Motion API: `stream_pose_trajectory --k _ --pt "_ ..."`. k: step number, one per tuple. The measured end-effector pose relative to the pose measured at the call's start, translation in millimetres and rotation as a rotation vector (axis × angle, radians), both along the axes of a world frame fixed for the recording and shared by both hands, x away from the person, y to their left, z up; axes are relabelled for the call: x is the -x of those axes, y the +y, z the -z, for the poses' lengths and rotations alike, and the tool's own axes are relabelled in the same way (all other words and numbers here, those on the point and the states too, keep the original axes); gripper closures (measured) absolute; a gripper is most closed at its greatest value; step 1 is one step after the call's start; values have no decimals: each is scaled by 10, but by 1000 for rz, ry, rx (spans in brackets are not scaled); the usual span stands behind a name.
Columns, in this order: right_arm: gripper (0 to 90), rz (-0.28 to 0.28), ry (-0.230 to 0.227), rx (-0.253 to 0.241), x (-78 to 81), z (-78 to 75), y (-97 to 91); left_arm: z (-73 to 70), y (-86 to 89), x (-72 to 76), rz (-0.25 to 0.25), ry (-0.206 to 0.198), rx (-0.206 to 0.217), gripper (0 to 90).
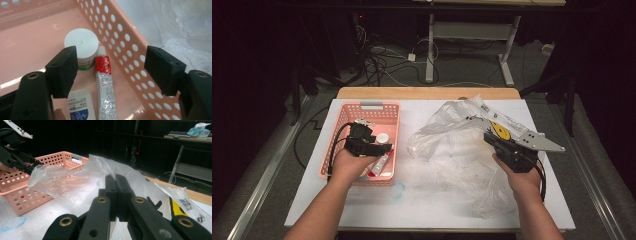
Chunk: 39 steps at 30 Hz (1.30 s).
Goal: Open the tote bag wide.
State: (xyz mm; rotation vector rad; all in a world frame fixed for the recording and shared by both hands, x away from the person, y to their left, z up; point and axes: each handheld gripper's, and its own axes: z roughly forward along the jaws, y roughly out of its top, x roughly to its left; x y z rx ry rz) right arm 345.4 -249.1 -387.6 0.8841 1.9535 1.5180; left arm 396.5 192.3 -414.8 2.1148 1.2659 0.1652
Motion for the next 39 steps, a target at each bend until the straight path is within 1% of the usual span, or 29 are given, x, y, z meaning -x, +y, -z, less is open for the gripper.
stream_pose_trajectory --k 3,5,7,9,11,14,18,20,21,25,28,31,34,37,39 --pt "899 3 -1 -2 3 -2 2 10 19 -12 7 25 -10 292" --pt "899 1 0 -3 2 -3 1 22 24 -25 18 51 -22 307" --pt "899 0 1 -3 1 -2 2 27 17 -38 24 66 -26 312" --pt "899 3 0 -3 2 -2 4 39 -5 -56 31 84 -40 322" --pt "899 2 0 -3 2 -2 4 53 -29 -81 47 115 -65 324" --pt "899 -1 -2 0 -1 -1 -2 79 -68 -116 55 145 -94 328" --pt "899 -1 -2 2 -2 0 -7 105 -117 -157 70 183 -127 365" --pt "899 0 -2 1 -3 0 -8 126 -143 -185 75 210 -139 381" --pt "899 -1 -2 0 -4 1 -9 134 -156 -200 77 227 -153 382" --pt "899 -1 -1 -2 -3 0 -8 179 -215 -252 81 258 -203 409" --pt "899 0 0 -6 -2 -1 -8 217 -247 -284 80 287 -229 437" --pt "899 0 5 -11 -2 -1 -12 242 -266 -310 82 306 -234 465" --pt "899 -2 4 -10 -5 0 -9 271 -289 -331 85 316 -241 481" --pt "899 -3 -1 -3 -4 1 -6 309 -305 -357 72 326 -252 486" --pt "899 -3 -1 -4 0 -1 -4 341 -317 -371 76 338 -258 486"
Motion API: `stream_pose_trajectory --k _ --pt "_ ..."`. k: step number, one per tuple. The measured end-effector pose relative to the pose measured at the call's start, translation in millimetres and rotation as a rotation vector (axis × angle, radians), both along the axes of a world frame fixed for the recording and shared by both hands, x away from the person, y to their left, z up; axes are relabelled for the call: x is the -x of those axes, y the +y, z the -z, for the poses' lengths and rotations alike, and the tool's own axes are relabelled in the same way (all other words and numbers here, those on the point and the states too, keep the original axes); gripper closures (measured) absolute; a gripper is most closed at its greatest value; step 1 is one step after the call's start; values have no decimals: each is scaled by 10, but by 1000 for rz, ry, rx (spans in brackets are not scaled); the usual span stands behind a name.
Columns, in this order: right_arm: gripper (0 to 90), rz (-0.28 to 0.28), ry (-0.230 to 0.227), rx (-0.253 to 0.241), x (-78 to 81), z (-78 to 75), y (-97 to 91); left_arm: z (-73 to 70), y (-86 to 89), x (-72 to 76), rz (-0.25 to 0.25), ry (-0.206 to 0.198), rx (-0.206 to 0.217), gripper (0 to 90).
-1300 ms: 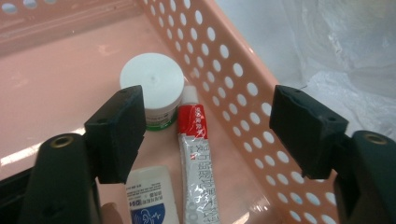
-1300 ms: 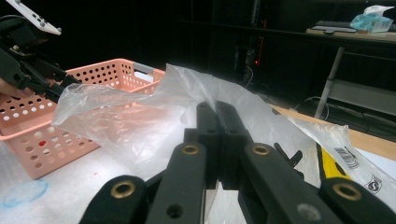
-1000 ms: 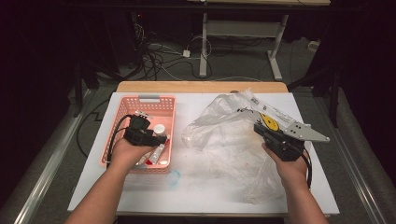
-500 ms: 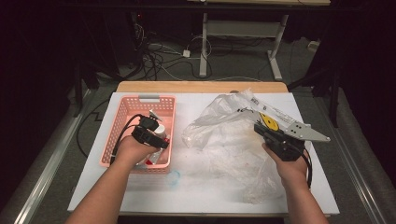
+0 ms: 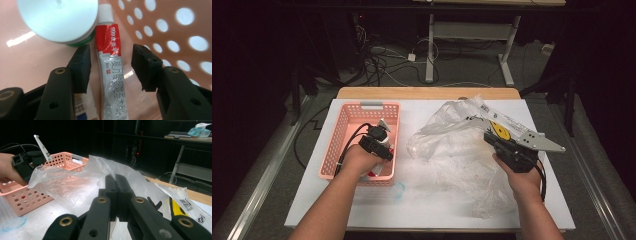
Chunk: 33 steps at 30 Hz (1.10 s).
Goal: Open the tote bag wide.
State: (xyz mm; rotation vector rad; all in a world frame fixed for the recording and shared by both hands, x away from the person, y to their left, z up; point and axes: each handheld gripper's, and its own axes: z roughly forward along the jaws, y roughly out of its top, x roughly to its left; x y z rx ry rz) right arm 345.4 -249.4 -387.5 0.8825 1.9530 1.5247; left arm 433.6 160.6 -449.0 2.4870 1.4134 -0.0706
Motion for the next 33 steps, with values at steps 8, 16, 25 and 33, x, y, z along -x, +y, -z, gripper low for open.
stream_pose_trajectory --k 8,16,25,33 --pt "899 2 -2 4 3 -1 7 38 -57 -16 6 10 -22 530" --pt "899 -1 -5 14 12 -1 30 42 -81 3 14 -9 -43 589" --pt "899 1 0 6 -7 -6 34 39 -50 3 1 -22 -47 671" --pt "899 8 -3 16 -29 1 20 -18 -34 29 4 -50 -47 675"
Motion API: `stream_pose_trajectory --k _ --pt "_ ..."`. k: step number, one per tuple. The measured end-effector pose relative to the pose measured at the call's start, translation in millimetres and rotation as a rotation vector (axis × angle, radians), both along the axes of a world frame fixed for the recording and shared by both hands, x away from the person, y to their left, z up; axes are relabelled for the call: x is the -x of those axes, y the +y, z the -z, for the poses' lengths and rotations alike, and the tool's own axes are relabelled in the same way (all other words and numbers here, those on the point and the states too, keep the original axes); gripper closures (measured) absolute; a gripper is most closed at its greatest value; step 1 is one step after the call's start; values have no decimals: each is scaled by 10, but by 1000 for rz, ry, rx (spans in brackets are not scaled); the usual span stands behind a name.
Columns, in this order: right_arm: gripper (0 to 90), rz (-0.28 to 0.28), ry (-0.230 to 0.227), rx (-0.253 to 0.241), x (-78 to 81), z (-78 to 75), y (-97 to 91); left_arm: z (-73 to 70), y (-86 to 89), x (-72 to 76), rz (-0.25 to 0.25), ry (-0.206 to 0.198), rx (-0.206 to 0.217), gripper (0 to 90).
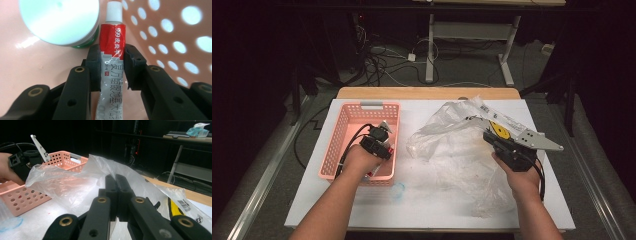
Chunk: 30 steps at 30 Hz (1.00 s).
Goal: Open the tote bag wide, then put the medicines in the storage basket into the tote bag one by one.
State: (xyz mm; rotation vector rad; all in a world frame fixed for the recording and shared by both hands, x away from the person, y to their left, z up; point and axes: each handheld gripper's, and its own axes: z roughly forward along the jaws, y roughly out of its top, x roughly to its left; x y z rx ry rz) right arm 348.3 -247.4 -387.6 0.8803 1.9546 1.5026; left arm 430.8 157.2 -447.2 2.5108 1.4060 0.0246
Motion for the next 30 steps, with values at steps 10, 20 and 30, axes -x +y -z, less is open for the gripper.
stream_pose_trajectory --k 10,20,30 --pt "900 -2 2 -6 3 4 10 -105 41 66 -5 -52 34 676" --pt "900 -4 -4 3 18 9 2 -241 32 188 1 -152 66 677" --pt "900 -9 -7 -1 22 0 7 -311 138 317 -30 -249 126 678"
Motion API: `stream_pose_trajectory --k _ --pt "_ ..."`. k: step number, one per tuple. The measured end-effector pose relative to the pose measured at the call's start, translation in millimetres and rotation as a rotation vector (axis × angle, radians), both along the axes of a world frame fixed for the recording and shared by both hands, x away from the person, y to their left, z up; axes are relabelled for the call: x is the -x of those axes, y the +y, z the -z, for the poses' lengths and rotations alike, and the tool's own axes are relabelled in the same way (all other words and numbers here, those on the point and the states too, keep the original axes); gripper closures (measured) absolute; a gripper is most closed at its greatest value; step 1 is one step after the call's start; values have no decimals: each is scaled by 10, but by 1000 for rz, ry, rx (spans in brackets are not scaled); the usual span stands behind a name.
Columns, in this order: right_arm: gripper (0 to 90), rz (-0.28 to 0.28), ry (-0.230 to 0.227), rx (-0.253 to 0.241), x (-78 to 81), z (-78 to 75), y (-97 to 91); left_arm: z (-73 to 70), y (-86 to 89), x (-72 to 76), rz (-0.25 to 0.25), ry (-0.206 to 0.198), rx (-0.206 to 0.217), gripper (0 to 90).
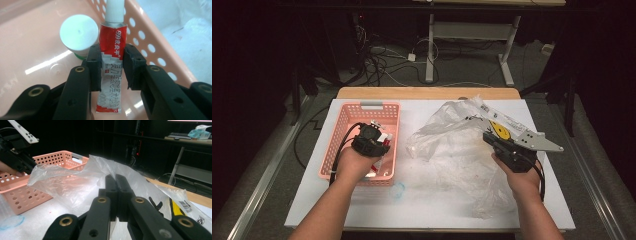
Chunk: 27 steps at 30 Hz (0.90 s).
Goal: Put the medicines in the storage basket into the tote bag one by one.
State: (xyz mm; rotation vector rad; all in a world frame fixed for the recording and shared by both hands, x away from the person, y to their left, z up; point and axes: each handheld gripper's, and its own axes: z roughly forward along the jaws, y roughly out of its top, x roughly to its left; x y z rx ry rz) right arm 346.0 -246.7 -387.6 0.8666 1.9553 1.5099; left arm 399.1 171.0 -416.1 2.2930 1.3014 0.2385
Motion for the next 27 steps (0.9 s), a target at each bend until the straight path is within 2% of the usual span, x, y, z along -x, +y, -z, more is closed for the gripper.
stream_pose_trajectory --k 2,6,11,15,18,24,27 --pt "900 3 0 -1 5 -5 -7 -12 16 32 -3 -27 21 678" --pt "900 1 -4 4 8 -4 -12 -44 43 107 1 -98 36 678" --pt "900 -1 -9 6 14 -4 -2 -102 108 205 3 -187 87 678" --pt "900 -1 -10 4 17 -5 4 -162 171 299 -7 -257 153 678" --pt "900 1 -8 2 20 -4 5 -202 201 380 -14 -307 174 678" --pt "900 0 -9 8 21 -1 11 -212 225 557 3 -379 198 678" --pt "900 -2 -8 9 25 -1 18 -187 241 634 3 -406 223 678"
